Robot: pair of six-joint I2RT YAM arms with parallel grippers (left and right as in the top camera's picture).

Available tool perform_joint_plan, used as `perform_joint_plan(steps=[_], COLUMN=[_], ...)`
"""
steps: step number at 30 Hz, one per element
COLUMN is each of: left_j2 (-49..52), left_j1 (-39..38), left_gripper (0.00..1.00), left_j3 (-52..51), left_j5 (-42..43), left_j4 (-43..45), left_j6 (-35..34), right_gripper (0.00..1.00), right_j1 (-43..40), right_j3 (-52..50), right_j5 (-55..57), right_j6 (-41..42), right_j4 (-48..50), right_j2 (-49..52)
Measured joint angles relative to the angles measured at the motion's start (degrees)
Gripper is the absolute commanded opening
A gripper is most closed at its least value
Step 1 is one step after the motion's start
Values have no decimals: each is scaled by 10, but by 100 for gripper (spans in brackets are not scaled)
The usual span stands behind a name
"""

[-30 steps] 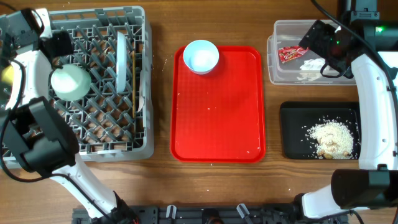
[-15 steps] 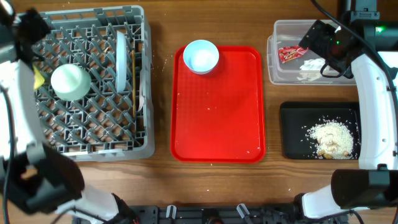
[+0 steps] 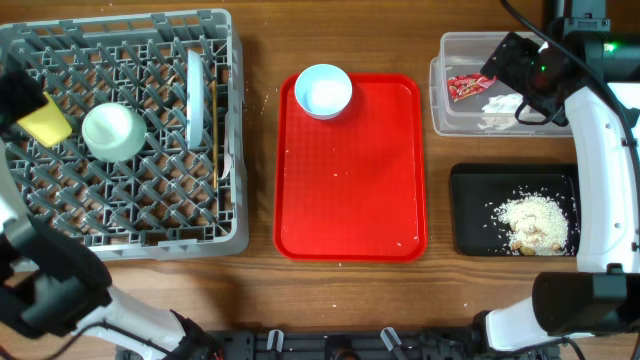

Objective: Sort waste into correct bins and load items into the dishwasher rack

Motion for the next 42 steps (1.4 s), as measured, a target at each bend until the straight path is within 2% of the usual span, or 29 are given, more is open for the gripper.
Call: perform_joint_plan(steps=[4, 7, 12, 16, 20, 24, 27, 32, 34, 40, 42], left_j2=[39, 43, 43, 32, -19, -40, -28, 14, 18, 18, 18], left_j1=[0, 0, 5, 1, -5, -35, -53, -50, -41, -11, -4], left_gripper=[80, 76, 77, 79, 83, 83, 84, 84, 86, 80, 81], left_j3=[0, 0, 0, -3, -4, -2, -2, -2, -3, -3, -2], left_j5=[18, 40, 65, 79, 98, 106, 83, -57, -84, -33, -12], left_j4=[-19, -23, -42, 39, 128, 162, 159, 105, 92, 21, -1], left_j6=[26, 38, 61, 22, -30, -51, -54, -60, -66, -61, -52], right_gripper=[100, 100, 100, 100, 100, 100, 100, 100, 100, 100, 100], right_j1=[0, 0, 0, 0, 0, 0, 0, 0, 0, 0, 0], right_j3=[0, 0, 0, 0, 0, 0, 0, 0, 0, 0, 0], right_j5=[0, 0, 0, 0, 0, 0, 0, 0, 0, 0, 0], right_j6=[0, 0, 0, 0, 0, 0, 0, 0, 0, 0, 0], right_j4=[0, 0, 0, 0, 0, 0, 0, 0, 0, 0, 0], right_j2=[0, 0, 0, 0, 0, 0, 0, 0, 0, 0, 0])
